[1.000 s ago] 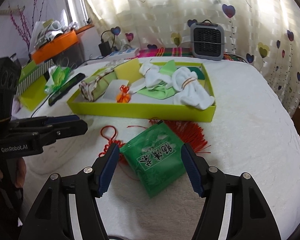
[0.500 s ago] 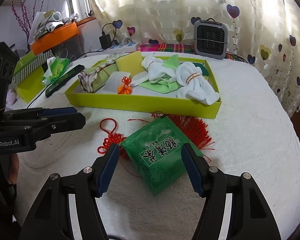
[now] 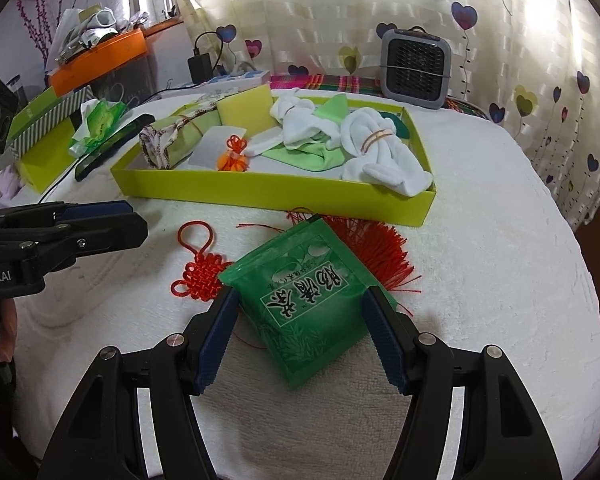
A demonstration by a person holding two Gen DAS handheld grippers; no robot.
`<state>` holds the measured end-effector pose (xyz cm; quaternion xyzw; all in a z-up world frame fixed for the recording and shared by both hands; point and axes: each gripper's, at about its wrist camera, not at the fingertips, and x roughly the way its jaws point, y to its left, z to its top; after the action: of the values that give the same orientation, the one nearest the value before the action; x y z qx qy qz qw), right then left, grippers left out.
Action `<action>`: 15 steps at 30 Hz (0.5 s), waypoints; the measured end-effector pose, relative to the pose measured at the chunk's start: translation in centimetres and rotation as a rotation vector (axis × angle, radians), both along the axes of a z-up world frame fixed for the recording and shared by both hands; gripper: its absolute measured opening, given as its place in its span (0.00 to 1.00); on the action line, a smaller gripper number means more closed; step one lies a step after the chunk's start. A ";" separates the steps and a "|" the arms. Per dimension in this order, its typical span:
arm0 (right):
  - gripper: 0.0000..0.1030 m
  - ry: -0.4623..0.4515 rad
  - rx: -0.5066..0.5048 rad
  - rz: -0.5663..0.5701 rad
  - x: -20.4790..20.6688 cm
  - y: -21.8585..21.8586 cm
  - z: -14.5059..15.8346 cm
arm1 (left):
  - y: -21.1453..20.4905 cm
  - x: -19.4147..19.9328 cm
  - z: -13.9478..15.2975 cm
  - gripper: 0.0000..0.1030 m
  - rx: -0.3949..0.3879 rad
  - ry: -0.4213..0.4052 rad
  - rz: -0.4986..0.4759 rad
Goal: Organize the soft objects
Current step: 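Move the left gripper to the red Chinese knot while the right approaches the green packet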
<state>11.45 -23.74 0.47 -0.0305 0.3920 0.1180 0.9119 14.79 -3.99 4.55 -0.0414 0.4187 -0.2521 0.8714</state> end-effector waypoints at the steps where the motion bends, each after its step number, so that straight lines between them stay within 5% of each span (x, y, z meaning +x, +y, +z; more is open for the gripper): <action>1: 0.63 0.002 0.006 -0.003 0.0 -0.1 0.0 | 0.0 0.1 0.0 0.42 0.000 0.000 0.000; 15: 0.56 0.007 0.028 -0.018 0.0 -0.5 0.0 | -0.1 0.1 -0.2 0.42 0.008 0.003 0.003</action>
<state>11.42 -24.28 0.42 -0.0138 0.3938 0.1156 0.9118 14.84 -4.05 4.40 -0.0389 0.4207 -0.2493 0.8714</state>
